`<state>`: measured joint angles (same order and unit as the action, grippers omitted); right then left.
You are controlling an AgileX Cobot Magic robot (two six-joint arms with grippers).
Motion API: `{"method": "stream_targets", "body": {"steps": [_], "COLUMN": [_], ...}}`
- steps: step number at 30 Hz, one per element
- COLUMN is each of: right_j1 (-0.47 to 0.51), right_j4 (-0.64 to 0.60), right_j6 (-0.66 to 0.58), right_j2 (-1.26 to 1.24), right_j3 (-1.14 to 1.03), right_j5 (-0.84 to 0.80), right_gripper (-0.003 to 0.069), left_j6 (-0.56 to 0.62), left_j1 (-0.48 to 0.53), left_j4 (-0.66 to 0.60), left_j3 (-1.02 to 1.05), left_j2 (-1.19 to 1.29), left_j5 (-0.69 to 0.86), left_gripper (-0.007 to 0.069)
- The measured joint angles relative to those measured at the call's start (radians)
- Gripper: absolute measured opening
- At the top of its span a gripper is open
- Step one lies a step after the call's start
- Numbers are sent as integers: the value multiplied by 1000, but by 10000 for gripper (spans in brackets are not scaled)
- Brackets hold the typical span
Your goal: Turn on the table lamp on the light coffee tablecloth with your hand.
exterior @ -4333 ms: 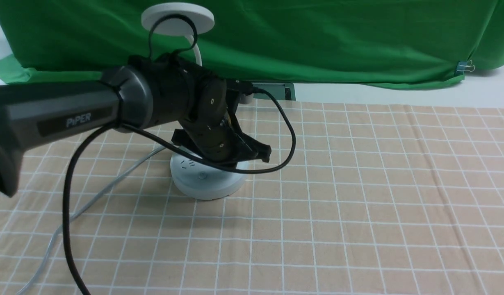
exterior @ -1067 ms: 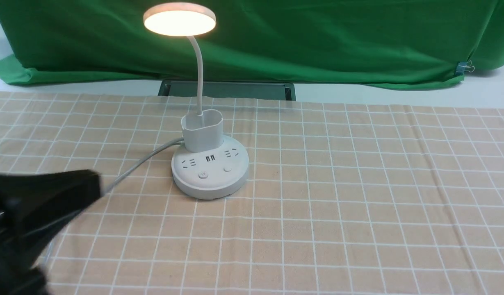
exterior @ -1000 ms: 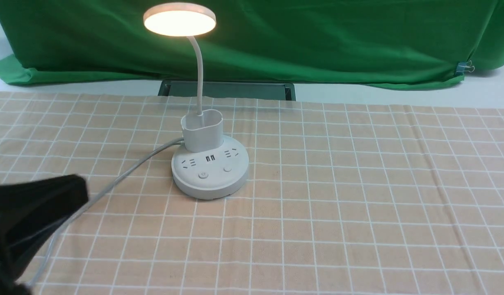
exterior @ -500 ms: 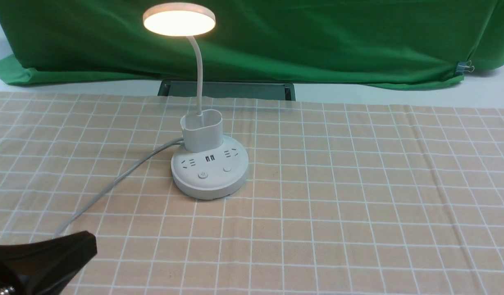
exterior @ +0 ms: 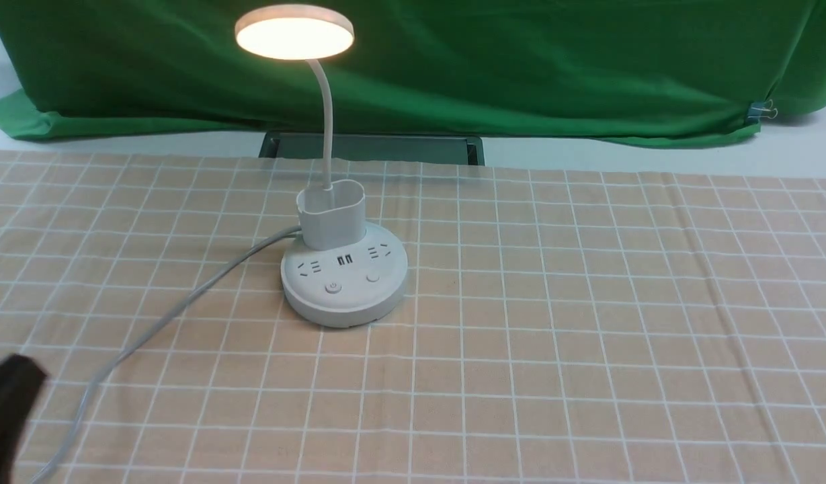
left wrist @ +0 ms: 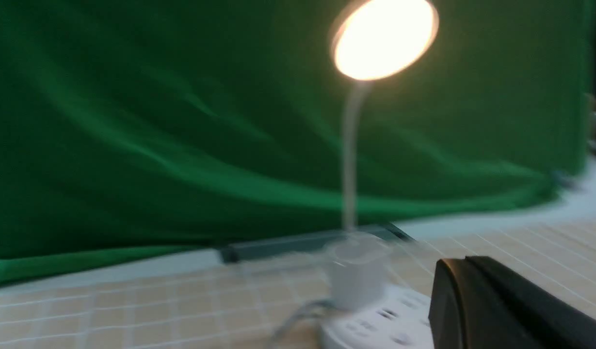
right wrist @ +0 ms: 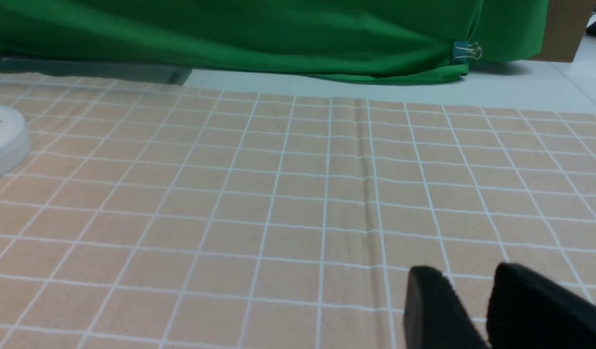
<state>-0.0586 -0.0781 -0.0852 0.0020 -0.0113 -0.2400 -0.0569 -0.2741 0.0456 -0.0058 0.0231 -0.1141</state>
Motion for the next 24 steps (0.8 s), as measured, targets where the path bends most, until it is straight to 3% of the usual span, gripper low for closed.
{"method": "stream_targets", "body": {"steps": [3, 7, 13, 24], "right_j1": [0, 0, 0, 0], "right_j4": [0, 0, 0, 0], "right_j6": [0, 0, 0, 0], "right_j2": [0, 0, 0, 0], "right_j3": [0, 0, 0, 0], "right_j5": [1, 0, 0, 0], "right_gripper": [239, 239, 239, 239], "left_j6": [0, -2, -4, 0], "left_j1": [93, 158, 167, 167], "left_j4": [-18, -59, -89, -97], "left_j3": [8, 9, 10, 11], "left_j2": [-21, -23, -26, -26], "left_j5": [3, 134, 327, 344], "left_gripper": [0, 0, 0, 0]}}
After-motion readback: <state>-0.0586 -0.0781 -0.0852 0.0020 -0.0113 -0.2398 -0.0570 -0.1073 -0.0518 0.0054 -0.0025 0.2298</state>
